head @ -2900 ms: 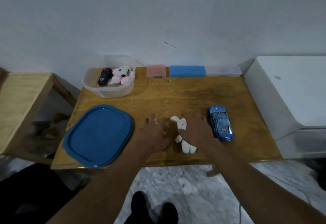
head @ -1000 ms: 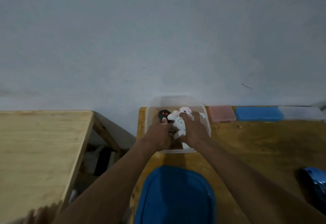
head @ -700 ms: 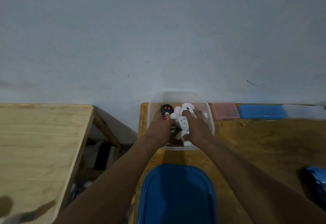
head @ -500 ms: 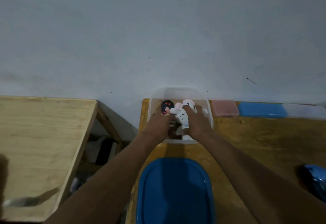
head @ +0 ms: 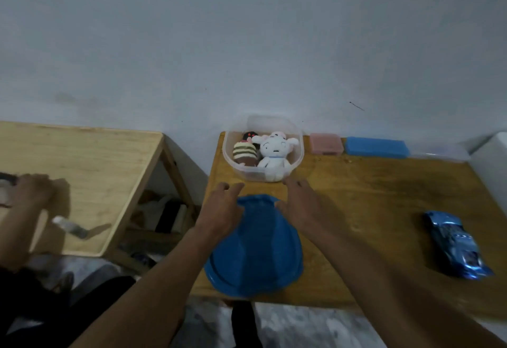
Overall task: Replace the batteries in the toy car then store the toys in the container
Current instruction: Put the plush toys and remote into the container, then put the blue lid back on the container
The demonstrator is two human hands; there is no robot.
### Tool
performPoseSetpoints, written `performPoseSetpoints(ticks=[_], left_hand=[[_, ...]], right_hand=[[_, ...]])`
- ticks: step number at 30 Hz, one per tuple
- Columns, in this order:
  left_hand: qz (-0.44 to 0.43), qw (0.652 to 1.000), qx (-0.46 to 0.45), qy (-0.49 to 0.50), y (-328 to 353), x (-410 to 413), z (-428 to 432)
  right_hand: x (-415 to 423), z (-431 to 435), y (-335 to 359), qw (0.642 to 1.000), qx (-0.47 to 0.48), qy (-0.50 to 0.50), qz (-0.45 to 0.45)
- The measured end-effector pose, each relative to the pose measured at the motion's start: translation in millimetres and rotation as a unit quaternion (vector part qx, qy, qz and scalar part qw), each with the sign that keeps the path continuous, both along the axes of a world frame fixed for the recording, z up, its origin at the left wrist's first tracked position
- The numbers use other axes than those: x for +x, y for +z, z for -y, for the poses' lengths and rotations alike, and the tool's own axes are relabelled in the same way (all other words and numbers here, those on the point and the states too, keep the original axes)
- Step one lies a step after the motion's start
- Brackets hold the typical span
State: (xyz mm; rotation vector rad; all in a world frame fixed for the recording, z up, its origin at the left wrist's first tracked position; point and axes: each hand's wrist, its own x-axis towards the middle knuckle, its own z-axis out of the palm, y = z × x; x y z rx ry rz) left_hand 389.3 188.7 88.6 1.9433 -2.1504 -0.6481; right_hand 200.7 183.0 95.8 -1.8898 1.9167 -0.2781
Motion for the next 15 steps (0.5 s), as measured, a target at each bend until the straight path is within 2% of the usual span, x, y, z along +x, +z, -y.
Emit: performPoseSetpoints(ticks=[6,11,15], left_hand=[[0.023,0.993,0.08,0.079,-33.1,25.0,-59.5],[0.032,0.988,0.122,0.087,-46.6,26.5,-69.4],[0.045,0.987,0.119,0.096,-57.3,27.1,-71.8]], right_hand=[[-4.9,-58.9,-35.5,0.996,0.079,-0.045,-0.008],[-4.4,-70.7,-55.9,0.991,0.096,-0.088,0.002],[-0.6,-75.1,-67.3,0.989,0.079,-0.121,0.017]])
